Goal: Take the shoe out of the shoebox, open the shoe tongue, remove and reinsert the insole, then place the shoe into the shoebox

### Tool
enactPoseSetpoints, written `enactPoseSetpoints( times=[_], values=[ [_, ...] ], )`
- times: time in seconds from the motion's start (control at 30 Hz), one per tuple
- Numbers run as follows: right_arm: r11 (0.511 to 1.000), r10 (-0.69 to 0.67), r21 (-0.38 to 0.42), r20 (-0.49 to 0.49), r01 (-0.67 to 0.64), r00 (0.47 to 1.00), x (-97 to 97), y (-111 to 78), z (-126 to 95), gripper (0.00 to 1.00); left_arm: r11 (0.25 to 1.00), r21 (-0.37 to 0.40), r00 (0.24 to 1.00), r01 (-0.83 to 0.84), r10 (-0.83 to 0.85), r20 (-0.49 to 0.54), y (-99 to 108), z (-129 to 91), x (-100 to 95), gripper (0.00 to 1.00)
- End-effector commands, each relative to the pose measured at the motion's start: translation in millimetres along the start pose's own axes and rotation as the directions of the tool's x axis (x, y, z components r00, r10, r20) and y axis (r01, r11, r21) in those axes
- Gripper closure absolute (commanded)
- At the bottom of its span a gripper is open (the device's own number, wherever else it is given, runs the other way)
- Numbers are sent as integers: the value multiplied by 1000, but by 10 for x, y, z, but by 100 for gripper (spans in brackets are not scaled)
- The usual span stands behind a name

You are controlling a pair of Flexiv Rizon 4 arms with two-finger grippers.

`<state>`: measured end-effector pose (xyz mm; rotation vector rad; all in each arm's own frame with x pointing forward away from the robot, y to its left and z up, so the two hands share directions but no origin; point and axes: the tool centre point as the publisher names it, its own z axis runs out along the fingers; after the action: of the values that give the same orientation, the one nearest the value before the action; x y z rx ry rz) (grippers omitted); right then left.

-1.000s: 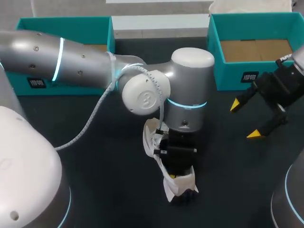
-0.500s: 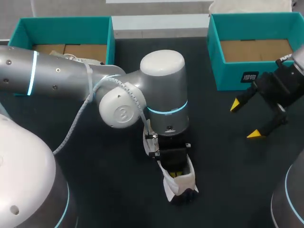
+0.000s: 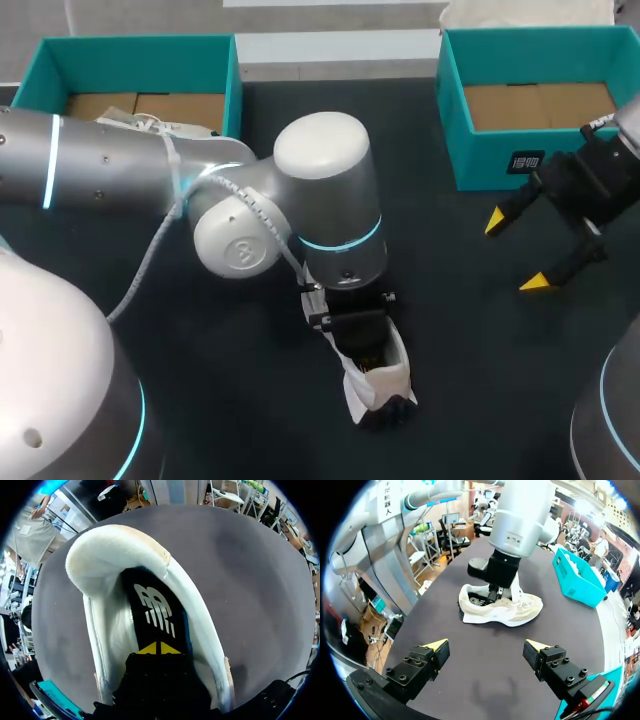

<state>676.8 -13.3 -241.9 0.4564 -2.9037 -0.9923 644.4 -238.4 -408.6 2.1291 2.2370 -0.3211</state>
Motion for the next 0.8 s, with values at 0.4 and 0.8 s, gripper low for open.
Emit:
enactPoseSetpoints(
  times=[0.4,0.8],
  values=[
    [1000,1,3,0,-1,1000,4,1,6,0,999,-41,991,-26,21,-131,-151,3,-103,100],
    [1000,1,3,0,-1,1000,4,1,6,0,997,51,968,-59,70,-242,-281,-319,27,100]
  ],
)
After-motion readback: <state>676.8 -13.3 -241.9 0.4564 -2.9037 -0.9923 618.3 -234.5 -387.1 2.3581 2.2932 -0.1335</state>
